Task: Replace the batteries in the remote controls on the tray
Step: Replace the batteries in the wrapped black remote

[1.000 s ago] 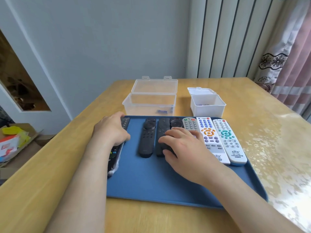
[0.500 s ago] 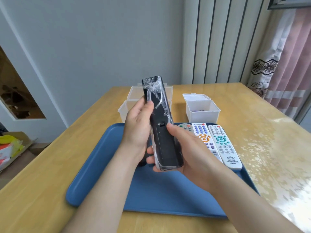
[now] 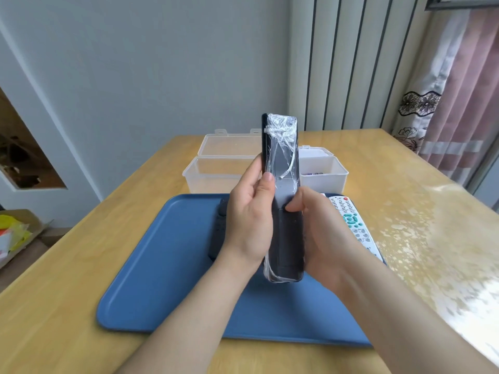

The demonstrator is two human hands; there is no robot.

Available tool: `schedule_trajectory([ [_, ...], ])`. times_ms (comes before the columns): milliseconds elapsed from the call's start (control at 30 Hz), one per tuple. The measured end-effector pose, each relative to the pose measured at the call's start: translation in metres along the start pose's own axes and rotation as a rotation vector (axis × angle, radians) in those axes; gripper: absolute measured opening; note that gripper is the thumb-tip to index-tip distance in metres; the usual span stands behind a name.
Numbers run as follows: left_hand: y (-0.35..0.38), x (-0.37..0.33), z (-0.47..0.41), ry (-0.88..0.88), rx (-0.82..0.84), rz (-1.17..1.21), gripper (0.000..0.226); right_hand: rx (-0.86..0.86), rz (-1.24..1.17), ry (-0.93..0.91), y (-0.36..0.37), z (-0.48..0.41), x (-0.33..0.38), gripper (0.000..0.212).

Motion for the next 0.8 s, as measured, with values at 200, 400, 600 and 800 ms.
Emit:
schedule_trajectory([
  [200, 0.000, -0.006, 0.004, 0.200, -0.017, -0.334, 0.034, 0.158, 0.002, 0.087, 0.007, 0.005, 0.002, 0.033],
  [400, -0.021, 0.009, -0.004, 0.059, -0.143, -0.270, 0.034, 0.330, 0.011, 0.148, 0.015, 0.007, -0.003, 0.039],
  [600, -0.028, -0.010, -0.008, 0.240, -0.181, -0.673, 0.021, 0.274, -0.077, 0.116, 0.017, -0.002, -0.008, 0.043],
  [800, -0.009, -0.015, -0.007, 0.423, 0.211, -0.927, 0.030, 0.117, -0.107, -0.047, -0.007, -0.002, 0.016, 0.031],
])
Point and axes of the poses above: each hand's wrist, its own z-axis away from the middle knuckle, its own y-axis out of the palm, x = y × z, the point moved 6 cm from there along -z, towards the middle knuckle, and after that the axes turned 7 degrees about y, right-handed, at the moved point
